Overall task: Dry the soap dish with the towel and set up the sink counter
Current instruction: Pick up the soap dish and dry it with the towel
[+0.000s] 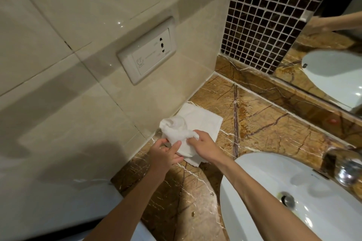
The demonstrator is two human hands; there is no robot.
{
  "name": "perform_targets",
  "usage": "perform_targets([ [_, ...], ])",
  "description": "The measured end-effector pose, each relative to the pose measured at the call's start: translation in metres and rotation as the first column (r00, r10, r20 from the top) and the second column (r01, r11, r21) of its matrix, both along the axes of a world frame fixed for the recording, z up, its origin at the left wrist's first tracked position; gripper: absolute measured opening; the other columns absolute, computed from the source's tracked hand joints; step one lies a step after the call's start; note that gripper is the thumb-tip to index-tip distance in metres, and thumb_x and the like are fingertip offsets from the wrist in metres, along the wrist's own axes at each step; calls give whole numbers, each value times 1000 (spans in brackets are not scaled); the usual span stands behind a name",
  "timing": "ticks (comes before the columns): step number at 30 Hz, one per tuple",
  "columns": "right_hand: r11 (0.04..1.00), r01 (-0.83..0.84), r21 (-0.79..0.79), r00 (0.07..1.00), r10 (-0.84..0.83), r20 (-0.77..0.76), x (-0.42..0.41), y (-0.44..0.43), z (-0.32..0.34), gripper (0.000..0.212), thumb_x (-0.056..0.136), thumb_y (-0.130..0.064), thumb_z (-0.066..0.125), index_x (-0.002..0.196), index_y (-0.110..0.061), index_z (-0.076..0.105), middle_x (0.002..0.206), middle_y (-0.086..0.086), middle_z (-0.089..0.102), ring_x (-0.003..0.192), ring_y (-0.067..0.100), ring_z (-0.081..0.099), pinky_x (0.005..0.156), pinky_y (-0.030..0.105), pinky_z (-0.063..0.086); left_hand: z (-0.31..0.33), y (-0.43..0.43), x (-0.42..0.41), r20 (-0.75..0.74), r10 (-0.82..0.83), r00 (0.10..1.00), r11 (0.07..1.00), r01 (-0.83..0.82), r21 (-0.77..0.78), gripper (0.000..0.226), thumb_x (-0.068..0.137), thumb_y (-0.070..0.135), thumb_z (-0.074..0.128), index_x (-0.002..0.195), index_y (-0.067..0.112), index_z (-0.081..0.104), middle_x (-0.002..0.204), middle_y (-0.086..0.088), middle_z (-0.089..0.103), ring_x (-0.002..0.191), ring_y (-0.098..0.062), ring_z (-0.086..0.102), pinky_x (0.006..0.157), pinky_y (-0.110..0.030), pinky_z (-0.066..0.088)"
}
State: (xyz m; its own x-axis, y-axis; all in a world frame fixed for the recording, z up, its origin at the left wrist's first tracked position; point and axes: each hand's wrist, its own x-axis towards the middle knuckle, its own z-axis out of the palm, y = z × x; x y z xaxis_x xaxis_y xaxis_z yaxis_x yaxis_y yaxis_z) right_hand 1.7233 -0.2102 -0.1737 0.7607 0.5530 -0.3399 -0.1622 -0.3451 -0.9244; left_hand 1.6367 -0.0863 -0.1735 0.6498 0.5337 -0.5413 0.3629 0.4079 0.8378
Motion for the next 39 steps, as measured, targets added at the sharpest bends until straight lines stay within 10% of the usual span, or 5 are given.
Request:
perform_targets([
  [18, 1000, 19, 0, 998, -19, -59, 10, -6, -3, 15, 90, -8, 52, 86, -20, 59, 82, -5, 62, 72, 4, 57, 54, 8, 43, 1, 2, 7, -19, 21, 1000, 997, -22, -74, 27, 71, -5, 77, 88, 12, 63, 100, -21, 65, 84, -38, 70, 49, -35, 58],
  [26, 929, 366, 58, 930, -362, -68, 10, -16, -5, 9, 92, -12, 53, 98, -17, 58, 89, -5, 62, 79, 5, 57, 59, 20, 41, -5, 15, -11, 9, 2, 1000, 999, -2, -44, 45, 76, 10, 76, 117, 15, 59, 114, -11, 64, 91, -24, 71, 66, -34, 60],
  [31, 974, 217, 62, 972, -222, 81, -3, -15, -5, 12, 94, -17, 51, 98, -28, 54, 92, -13, 60, 76, -11, 56, 57, 6, 40, -3, 5, -1, 38, -19, 999, 1000, 19, -3, 45, 77, 7, 75, 120, 17, 64, 108, -7, 72, 93, -21, 72, 75, -39, 61],
  [36, 991, 129, -39, 980, -121, 158, -19, -2, -12, 8, 92, -31, 53, 100, -30, 52, 89, -17, 62, 77, -9, 58, 61, 19, 42, -7, -17, 2, -16, -162, 987, 969, 162, 185, 29, 81, 9, 73, 109, 15, 68, 90, -4, 76, 86, -23, 73, 80, -42, 60],
  [39, 989, 140, -45, 978, -131, 161, -17, -3, -14, 9, 91, -27, 52, 101, -29, 53, 90, -16, 62, 80, -4, 58, 66, 23, 46, -8, -11, 7, -37, -95, 995, 993, 92, -77, 21, 86, 21, 69, 104, 10, 67, 93, -10, 76, 84, -22, 74, 73, -34, 61],
])
